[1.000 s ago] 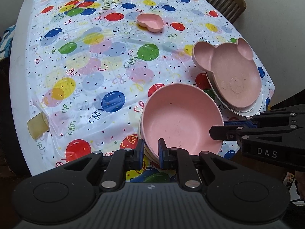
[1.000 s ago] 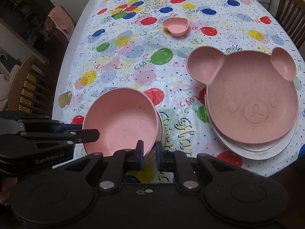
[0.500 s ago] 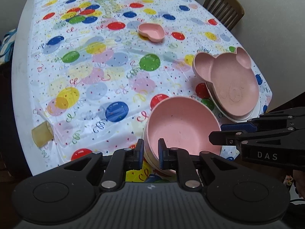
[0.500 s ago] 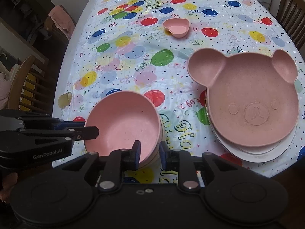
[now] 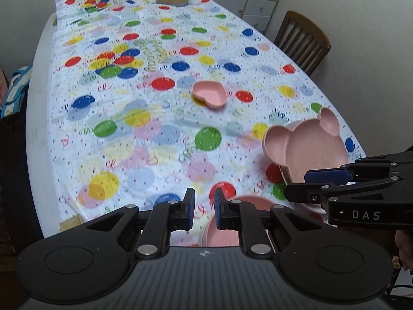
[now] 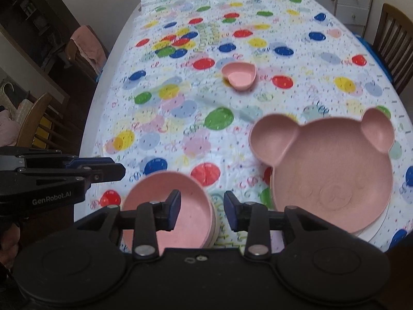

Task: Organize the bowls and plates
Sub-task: 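Open both grippers and pull back from the nested bowls, then move both grippers to the pink heart-shaped dish and close on its rim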

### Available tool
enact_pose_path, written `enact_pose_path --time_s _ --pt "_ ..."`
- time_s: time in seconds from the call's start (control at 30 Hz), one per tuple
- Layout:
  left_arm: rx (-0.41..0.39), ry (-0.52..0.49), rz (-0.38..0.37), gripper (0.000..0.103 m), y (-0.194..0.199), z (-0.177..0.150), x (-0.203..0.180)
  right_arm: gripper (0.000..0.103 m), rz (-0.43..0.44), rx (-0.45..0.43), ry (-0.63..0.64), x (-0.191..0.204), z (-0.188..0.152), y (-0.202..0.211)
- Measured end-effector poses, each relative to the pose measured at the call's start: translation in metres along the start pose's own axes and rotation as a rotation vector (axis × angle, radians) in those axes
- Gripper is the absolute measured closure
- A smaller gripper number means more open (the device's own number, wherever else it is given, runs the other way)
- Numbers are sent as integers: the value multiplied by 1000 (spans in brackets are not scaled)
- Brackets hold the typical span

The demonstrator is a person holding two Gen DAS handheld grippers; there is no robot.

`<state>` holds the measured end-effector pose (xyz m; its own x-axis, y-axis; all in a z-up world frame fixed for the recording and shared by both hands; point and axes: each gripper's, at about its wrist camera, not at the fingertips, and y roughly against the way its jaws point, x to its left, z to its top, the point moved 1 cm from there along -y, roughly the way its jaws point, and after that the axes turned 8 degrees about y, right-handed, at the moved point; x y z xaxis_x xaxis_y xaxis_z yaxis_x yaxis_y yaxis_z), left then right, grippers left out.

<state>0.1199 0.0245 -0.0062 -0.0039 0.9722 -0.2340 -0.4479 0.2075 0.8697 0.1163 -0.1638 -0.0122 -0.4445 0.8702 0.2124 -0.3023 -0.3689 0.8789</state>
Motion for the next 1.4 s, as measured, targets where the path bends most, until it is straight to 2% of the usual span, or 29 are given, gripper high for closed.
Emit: enact_pose_path --time_s 0.3,0.5,0.6,0.7,0.77,1.07,1.4 --pt "-67 41 10 88 -13 44 -17 58 -17 -55 32 -19 36 4" --pt "-98 94 18 79 -30 71 -24 50 -24 -78 53 -41 61 1" --pt "-113 125 40 68 -40 85 -26 42 -25 -91 66 -53 73 -2" --pt "-133 152 63 43 -51 96 -28 39 -21 -95 77 -64 85 -6" --pt "-145 169 74 34 -58 103 -29 32 -14 -94 82 -72 92 -9" --pt "-137 211 165 33 -101 128 -30 14 -2 -88 105 -106 123 -37" --pt "-96 269 210 33 -151 143 -15 16 -14 -53 86 -141 156 -85"
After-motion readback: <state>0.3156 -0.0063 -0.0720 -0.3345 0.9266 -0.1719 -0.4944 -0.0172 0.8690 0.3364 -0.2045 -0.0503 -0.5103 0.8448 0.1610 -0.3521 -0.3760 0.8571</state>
